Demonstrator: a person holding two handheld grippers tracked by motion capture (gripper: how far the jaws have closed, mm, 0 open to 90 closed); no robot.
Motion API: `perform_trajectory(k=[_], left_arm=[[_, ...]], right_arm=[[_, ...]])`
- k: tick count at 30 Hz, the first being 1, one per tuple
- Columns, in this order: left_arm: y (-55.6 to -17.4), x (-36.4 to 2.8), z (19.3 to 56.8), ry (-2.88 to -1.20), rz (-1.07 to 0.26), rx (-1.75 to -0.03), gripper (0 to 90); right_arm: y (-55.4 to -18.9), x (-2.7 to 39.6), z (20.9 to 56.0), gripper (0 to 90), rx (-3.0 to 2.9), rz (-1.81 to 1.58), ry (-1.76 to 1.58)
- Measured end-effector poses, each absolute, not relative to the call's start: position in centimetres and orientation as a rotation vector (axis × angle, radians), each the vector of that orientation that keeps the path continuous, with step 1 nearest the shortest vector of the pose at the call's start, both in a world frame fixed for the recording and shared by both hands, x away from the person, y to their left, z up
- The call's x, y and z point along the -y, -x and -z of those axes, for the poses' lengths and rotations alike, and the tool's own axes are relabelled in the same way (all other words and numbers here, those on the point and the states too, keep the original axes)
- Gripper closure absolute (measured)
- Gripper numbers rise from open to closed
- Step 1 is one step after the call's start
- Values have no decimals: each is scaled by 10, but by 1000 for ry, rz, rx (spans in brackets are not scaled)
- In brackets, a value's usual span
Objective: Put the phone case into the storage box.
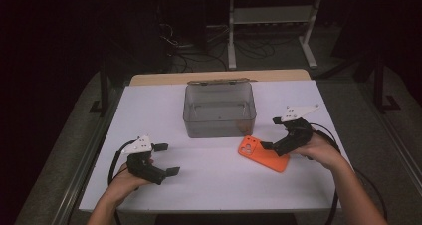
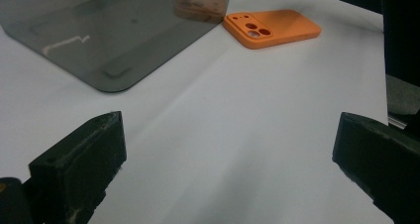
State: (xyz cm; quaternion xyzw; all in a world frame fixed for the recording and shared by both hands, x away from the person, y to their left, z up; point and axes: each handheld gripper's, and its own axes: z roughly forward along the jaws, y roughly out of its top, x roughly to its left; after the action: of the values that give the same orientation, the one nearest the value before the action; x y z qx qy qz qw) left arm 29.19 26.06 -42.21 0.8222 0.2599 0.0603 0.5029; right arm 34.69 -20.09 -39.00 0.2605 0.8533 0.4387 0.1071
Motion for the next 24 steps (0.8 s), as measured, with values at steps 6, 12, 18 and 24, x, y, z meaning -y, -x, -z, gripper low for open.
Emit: perform_trajectory(k=[6,12,18,24], left_arm=[[-292,-261,422,-1986,-148,-626,0],[-292,-261,422,-1990,-147,-624,0],[-292,-261,422,-1990,-148,-623,0],[-292,-261,422,-1988,-149,-623,0]], right_arm=[[-344,204,391,0,-2499,-1303,-771],[-343,205,396,0,-2516,-1271,-772],[-340,203,402,0,-2539,-1230,-767],[-340,201,406,0,-2558,-1194,-769]])
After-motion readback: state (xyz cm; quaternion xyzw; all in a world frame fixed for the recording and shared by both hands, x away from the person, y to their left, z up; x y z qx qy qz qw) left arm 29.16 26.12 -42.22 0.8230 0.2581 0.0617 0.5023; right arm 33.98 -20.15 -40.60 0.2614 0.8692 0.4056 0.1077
